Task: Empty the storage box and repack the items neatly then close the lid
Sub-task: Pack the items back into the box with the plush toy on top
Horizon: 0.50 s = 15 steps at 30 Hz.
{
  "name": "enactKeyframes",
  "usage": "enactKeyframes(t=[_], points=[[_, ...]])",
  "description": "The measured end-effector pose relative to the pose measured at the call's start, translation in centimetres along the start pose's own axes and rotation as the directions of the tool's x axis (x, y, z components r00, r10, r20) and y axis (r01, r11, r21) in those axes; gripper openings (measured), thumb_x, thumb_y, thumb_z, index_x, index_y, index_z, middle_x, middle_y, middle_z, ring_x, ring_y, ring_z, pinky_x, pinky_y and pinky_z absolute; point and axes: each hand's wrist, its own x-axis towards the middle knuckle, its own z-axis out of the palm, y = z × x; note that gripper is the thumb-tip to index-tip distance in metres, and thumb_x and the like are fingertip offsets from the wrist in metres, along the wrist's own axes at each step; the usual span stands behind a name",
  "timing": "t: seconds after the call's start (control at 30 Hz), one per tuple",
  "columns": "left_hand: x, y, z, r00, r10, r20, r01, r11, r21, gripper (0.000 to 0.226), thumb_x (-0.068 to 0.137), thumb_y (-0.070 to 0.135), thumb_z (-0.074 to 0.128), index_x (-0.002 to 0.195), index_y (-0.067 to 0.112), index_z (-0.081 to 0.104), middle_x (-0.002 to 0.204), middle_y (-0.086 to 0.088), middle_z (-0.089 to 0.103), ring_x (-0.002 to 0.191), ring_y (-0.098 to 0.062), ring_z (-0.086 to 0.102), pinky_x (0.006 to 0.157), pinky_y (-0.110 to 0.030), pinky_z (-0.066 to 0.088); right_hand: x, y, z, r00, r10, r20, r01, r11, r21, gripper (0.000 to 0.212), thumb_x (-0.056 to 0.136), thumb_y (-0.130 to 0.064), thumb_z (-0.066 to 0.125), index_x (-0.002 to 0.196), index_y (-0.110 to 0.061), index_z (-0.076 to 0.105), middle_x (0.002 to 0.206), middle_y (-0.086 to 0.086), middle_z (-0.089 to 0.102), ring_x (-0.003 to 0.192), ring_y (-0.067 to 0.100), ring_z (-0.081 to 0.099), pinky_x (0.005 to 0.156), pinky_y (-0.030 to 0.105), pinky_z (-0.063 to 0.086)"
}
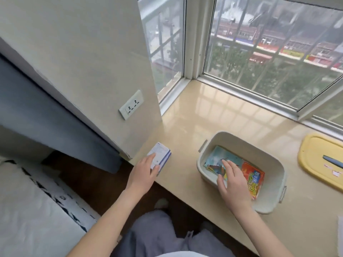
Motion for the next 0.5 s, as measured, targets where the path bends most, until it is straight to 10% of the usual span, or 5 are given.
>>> enactKeyframes(t=[0.5], points=[[15.0,-12.9,5.4,0.932,-0.134,0.337,0.178,0.979,-0.101,0.072,0.094,0.043,0.058,0.152,0.015,0.027,0.154,-0.005,0.034,0.140,-0.023,0.035,0.112,-0.045,0.034,6.1,-5.1,14.0,0.962,0.273,-0.028,-0.274,0.961,-0.030,0.049,0.095,-0.013,0.056,0.142,-0.002,0.045,0.136,0.018,0.053,0.124,0.033,0.051,0.101,0.046,0.046]])
